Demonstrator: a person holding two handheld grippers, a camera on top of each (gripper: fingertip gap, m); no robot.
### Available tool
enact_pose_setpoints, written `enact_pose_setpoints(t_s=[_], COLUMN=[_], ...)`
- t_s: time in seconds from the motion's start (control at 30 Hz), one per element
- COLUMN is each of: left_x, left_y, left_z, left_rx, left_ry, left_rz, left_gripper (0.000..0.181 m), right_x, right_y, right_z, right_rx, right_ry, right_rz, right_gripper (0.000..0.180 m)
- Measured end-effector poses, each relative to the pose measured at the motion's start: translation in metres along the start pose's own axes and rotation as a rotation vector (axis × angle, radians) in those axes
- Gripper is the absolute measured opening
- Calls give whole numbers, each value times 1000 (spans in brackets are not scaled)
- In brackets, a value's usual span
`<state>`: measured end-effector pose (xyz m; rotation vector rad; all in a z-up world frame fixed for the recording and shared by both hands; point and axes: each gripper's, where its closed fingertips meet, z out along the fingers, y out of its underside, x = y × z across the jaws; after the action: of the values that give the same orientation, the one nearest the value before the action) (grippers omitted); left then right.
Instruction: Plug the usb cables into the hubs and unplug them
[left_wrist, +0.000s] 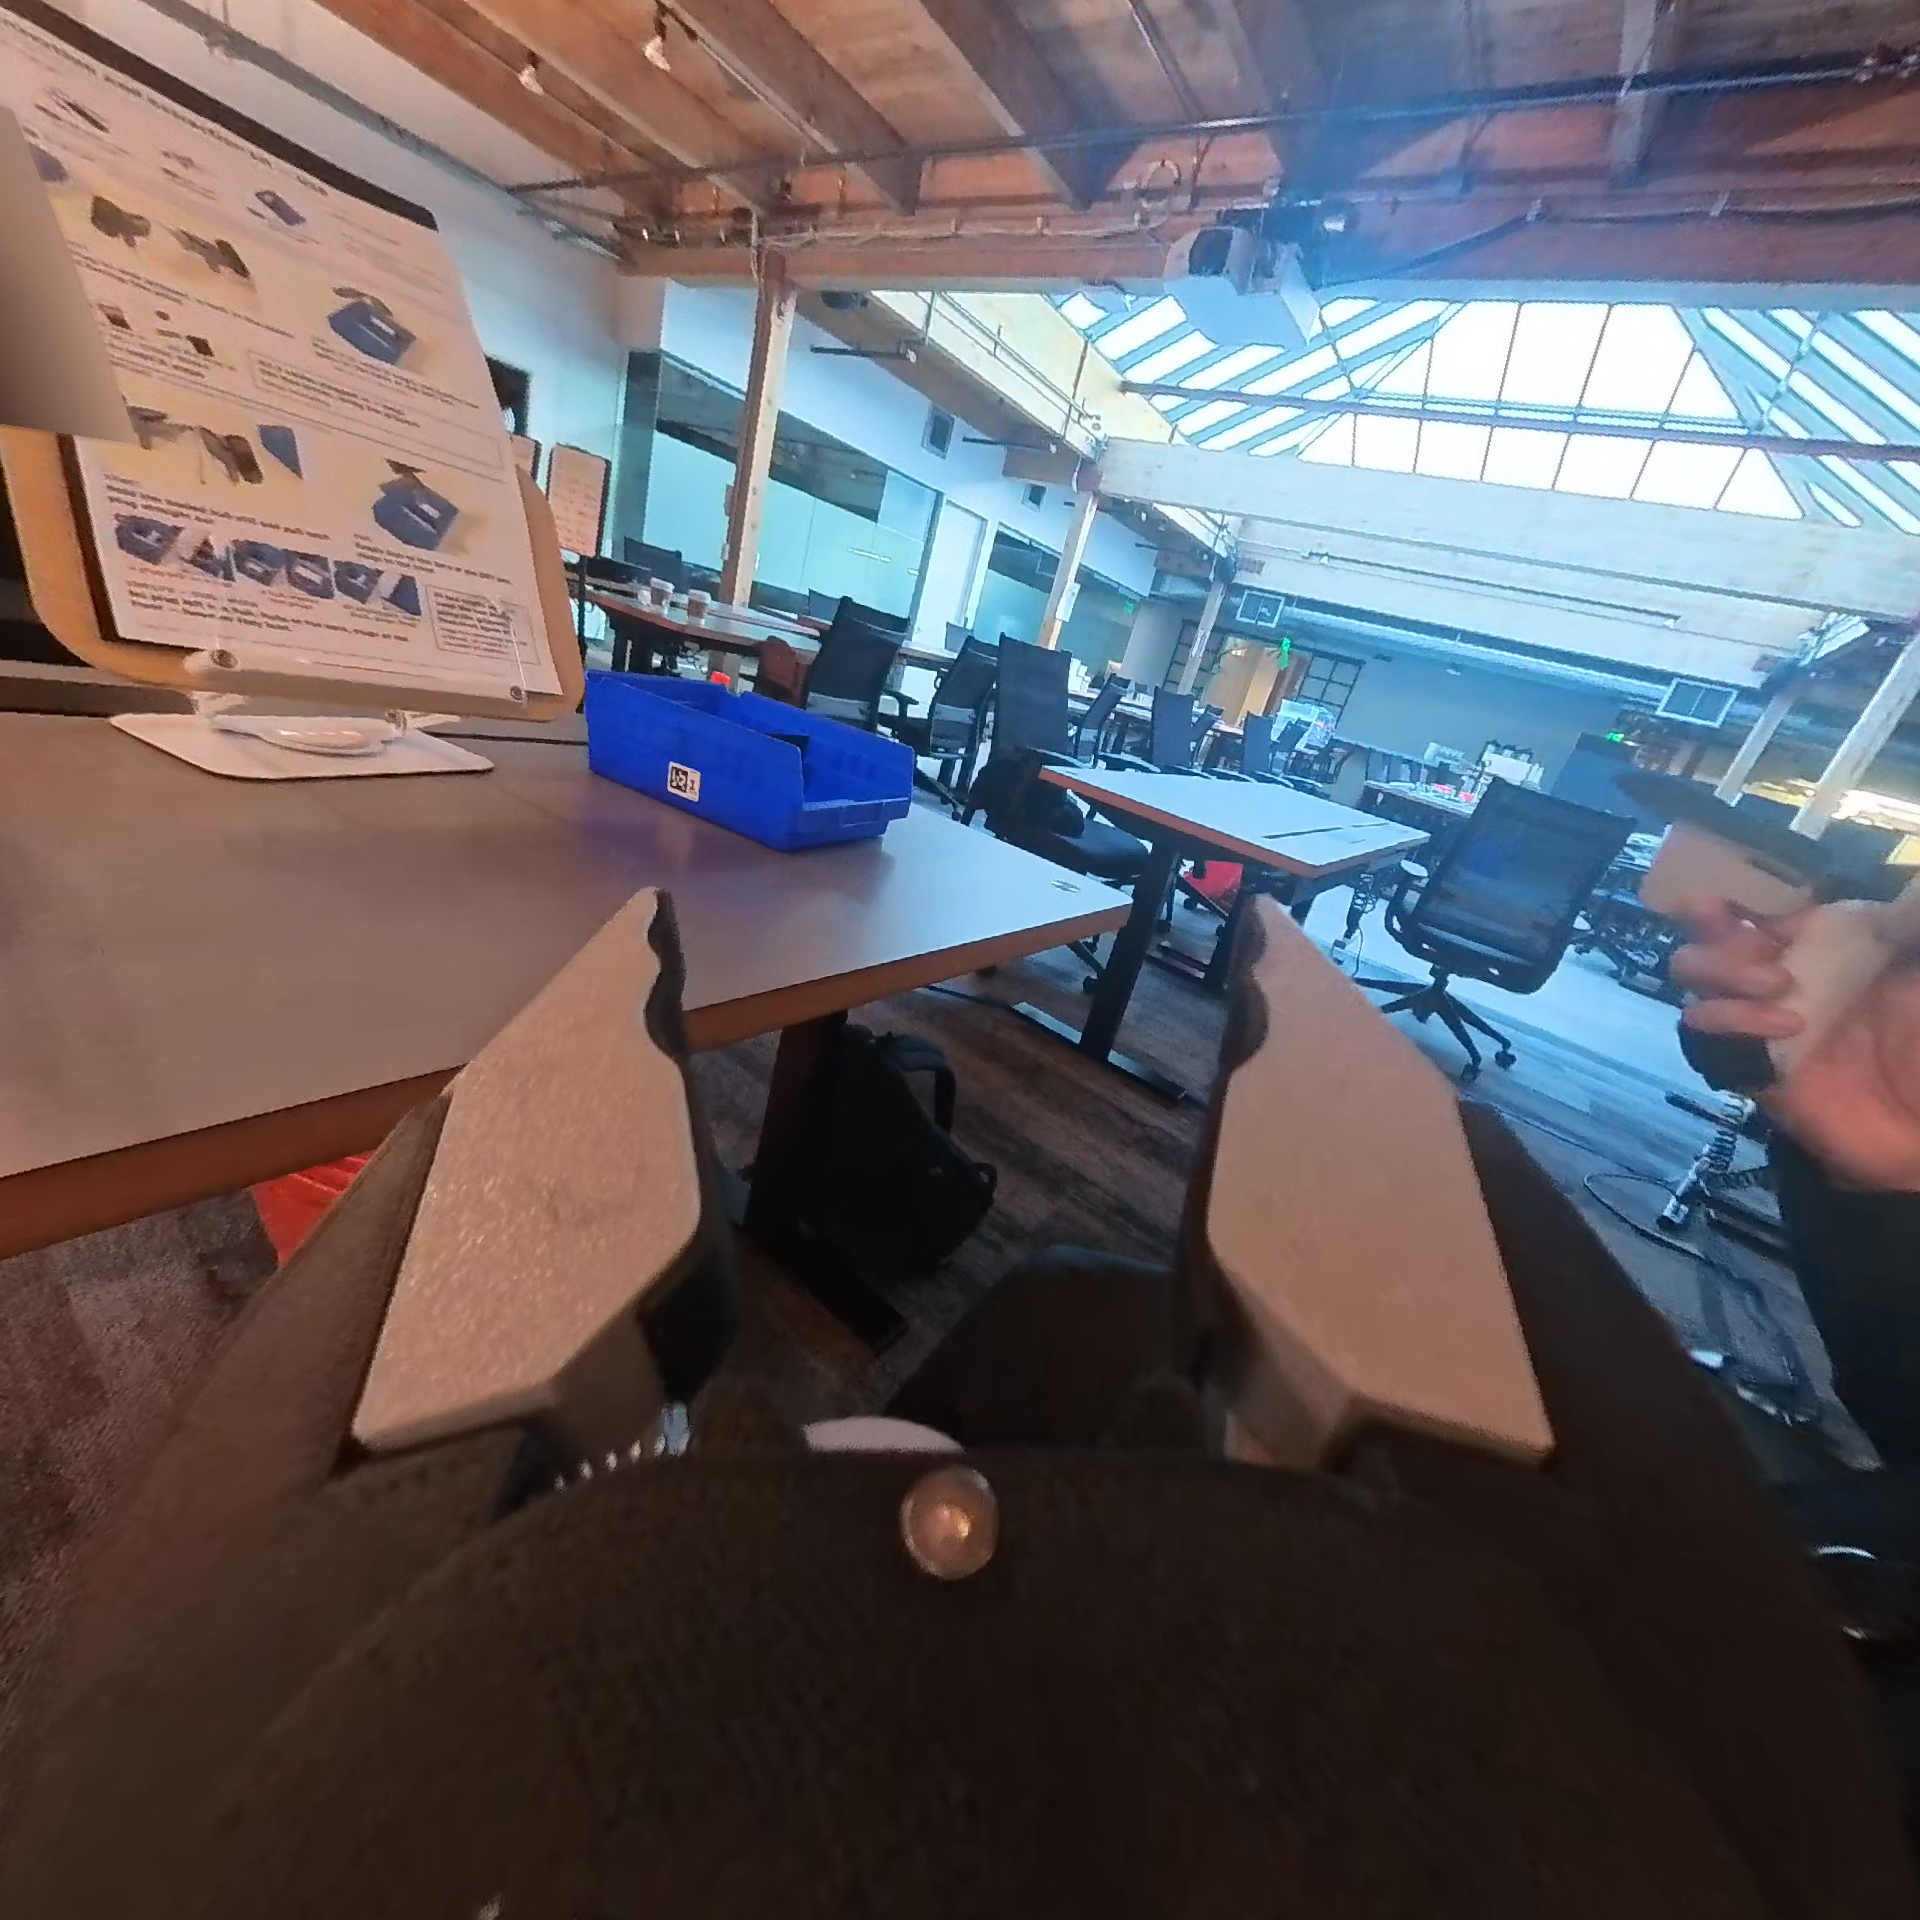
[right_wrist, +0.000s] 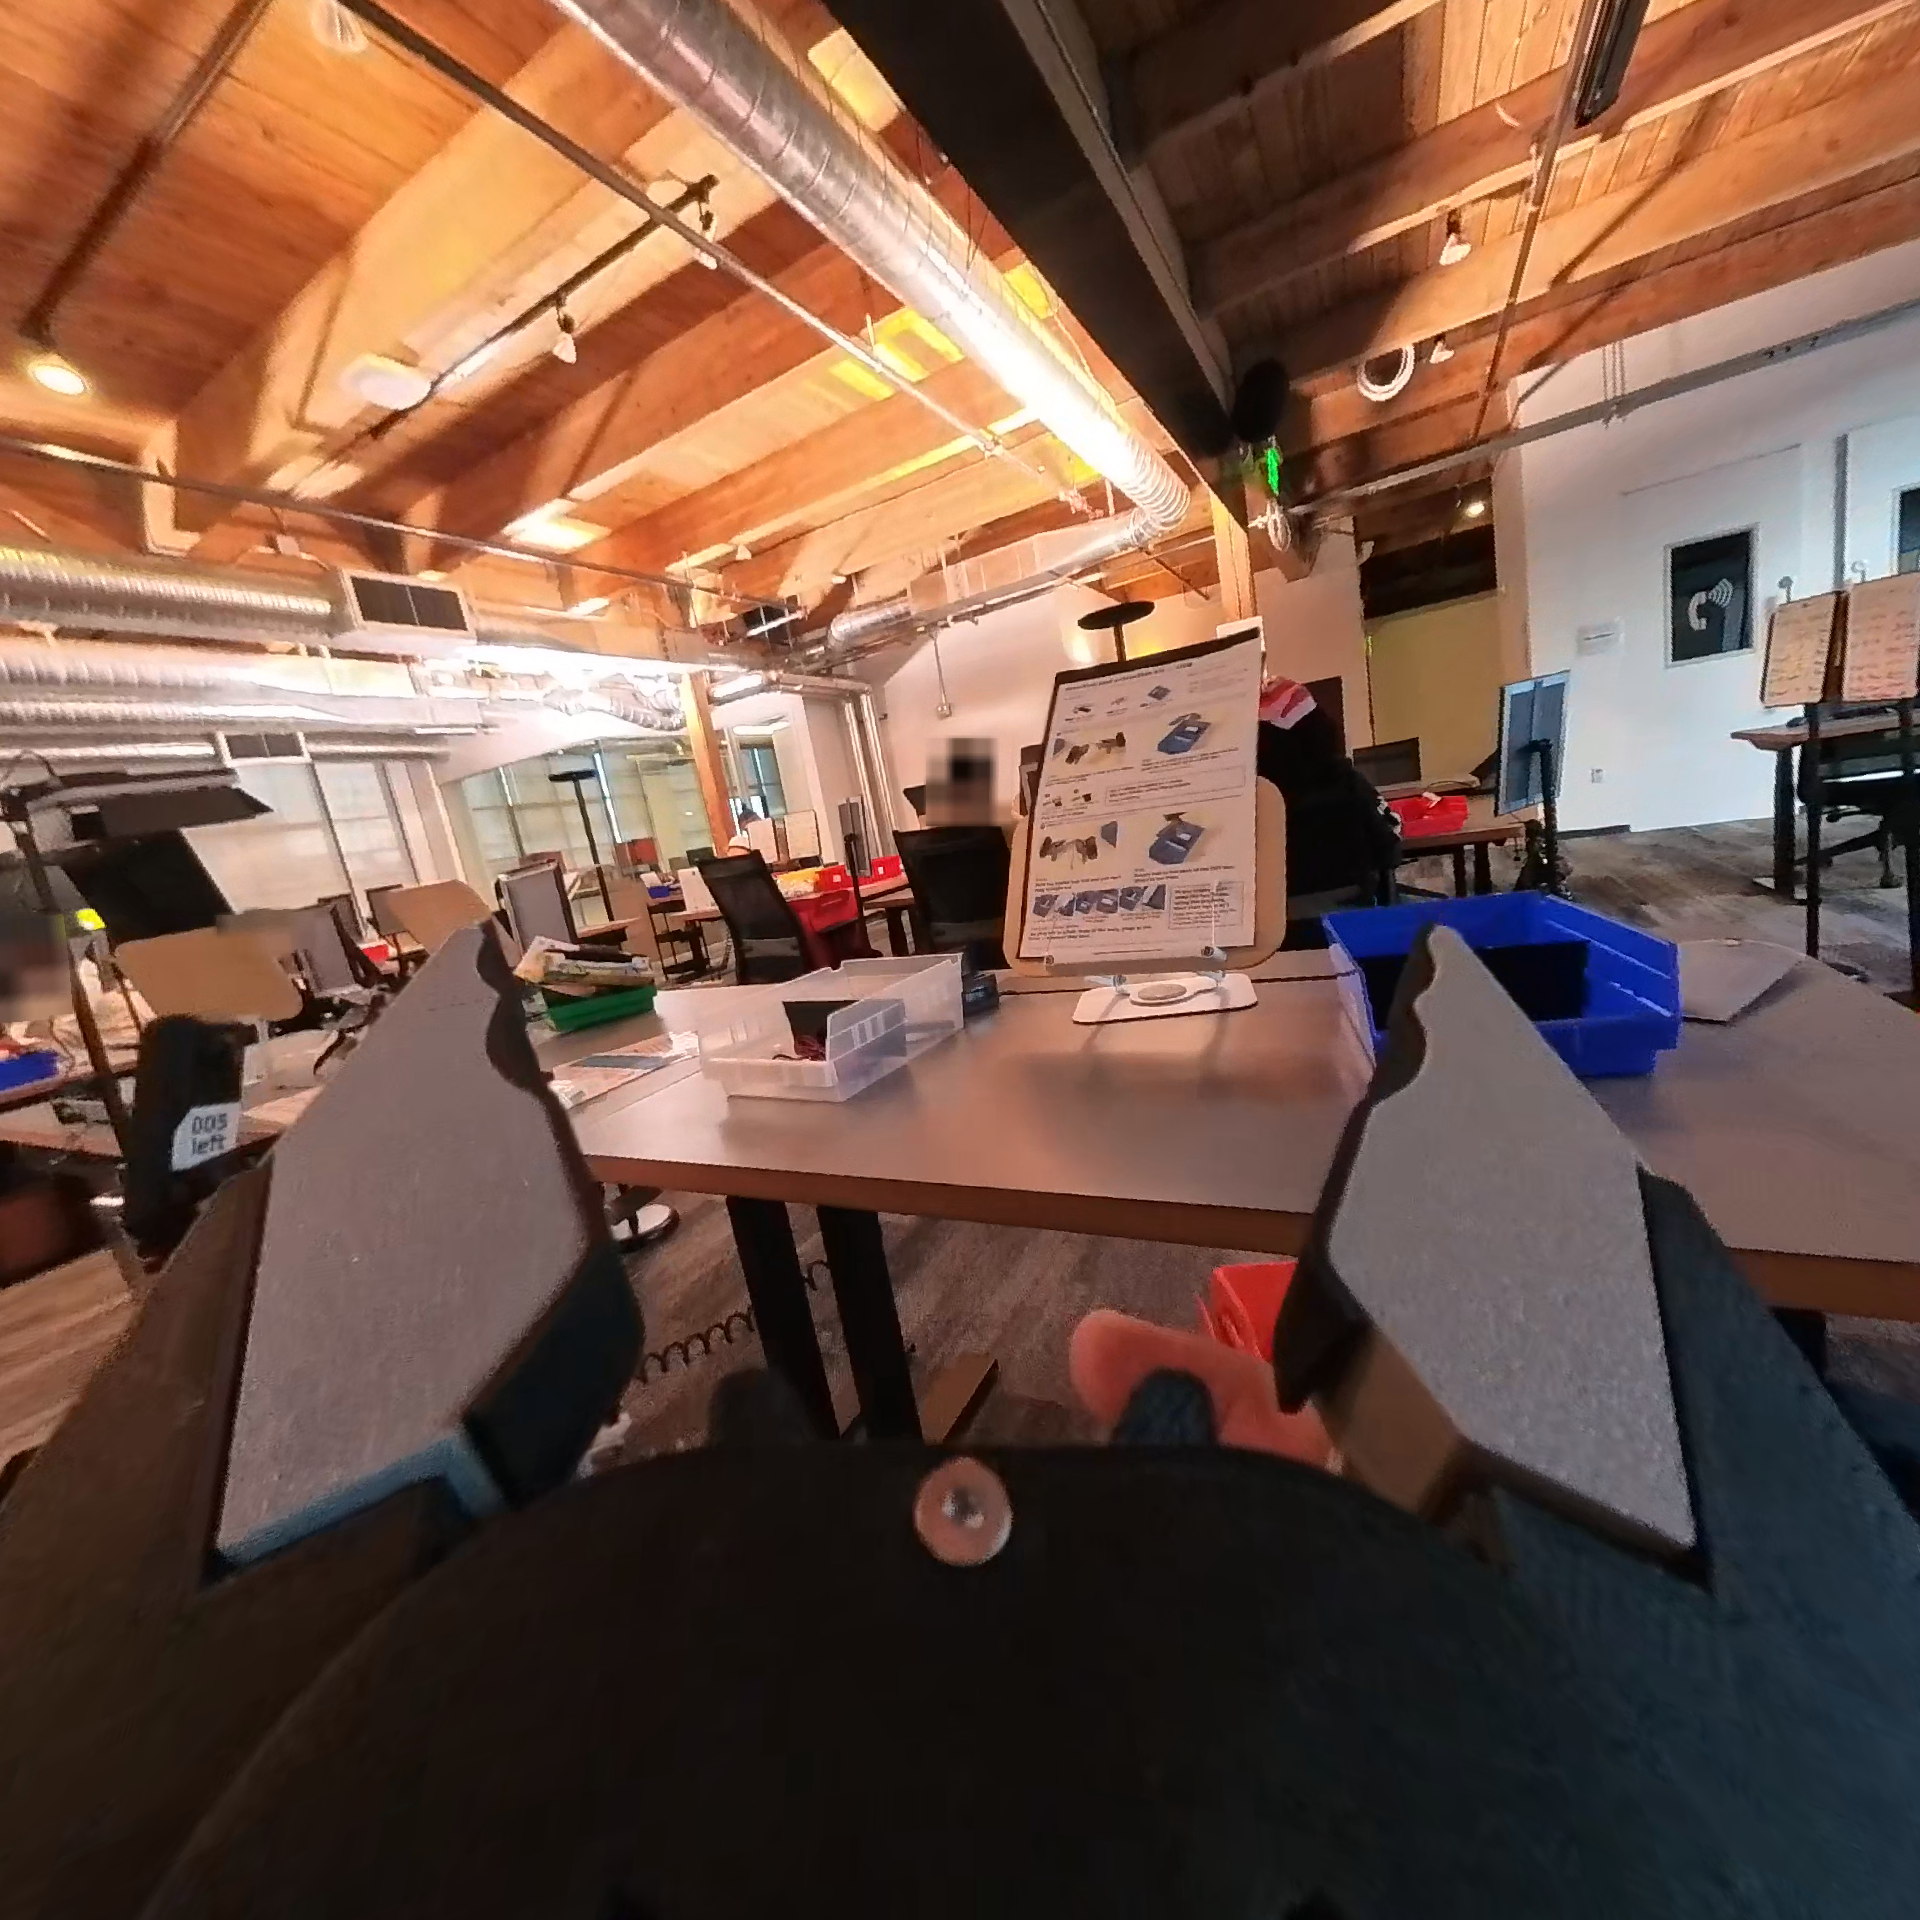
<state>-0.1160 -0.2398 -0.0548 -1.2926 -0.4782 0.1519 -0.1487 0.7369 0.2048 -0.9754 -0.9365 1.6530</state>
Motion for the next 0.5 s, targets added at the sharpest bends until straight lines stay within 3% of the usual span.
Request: enact_pose_setpoints(t_s=[0.5], left_x=[5], left_y=[-3], left_z=[4], left_rx=[-12], left_ry=[-23], left_rz=[22], left_gripper=[103], right_x=[-3], right_y=[4], right_z=[0], right_rx=[-8], right_ry=[-10], right_rz=[-11], right_gripper=[157])
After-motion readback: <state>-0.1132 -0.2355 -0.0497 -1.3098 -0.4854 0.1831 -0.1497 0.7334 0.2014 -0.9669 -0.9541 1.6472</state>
